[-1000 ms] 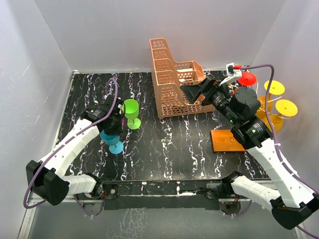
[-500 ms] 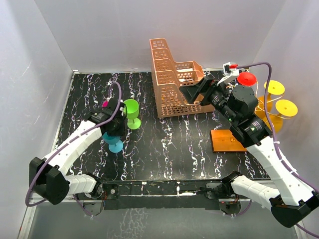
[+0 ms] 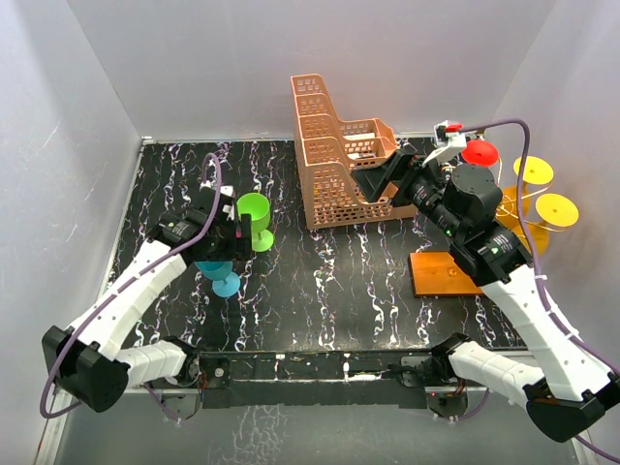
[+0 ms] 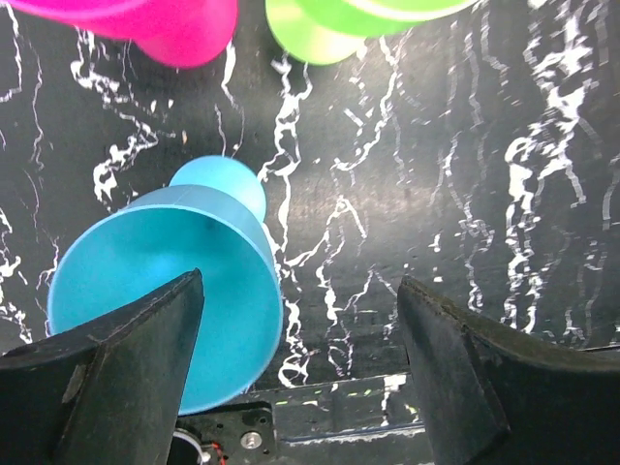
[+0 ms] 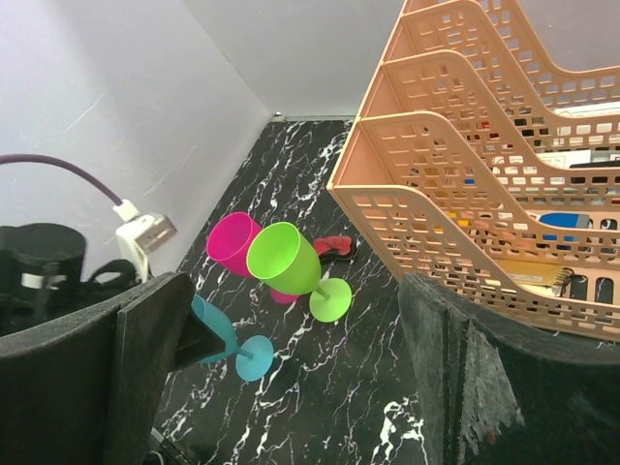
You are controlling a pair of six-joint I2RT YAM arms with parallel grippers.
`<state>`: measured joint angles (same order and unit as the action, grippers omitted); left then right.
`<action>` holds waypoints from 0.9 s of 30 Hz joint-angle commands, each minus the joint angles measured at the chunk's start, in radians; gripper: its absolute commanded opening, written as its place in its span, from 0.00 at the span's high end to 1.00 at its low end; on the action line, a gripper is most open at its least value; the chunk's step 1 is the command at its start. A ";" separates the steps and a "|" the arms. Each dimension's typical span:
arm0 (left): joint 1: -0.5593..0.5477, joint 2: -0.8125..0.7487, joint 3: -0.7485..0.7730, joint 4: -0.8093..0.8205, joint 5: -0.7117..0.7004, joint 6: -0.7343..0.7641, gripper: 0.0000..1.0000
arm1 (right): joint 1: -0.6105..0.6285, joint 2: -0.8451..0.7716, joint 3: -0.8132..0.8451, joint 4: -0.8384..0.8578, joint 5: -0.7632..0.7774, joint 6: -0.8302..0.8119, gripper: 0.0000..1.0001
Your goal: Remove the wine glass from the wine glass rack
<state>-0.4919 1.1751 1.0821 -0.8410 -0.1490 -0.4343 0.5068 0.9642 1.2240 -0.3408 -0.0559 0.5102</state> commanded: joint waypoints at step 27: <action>0.006 -0.087 0.244 0.609 0.245 0.139 0.03 | 0.002 0.165 0.445 -0.340 0.619 -0.328 0.02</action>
<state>-0.4919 1.1202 1.3739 -0.4053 0.0383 -0.3134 0.5068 1.1221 1.5951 -0.6319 0.3416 0.2615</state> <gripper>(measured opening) 0.969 0.984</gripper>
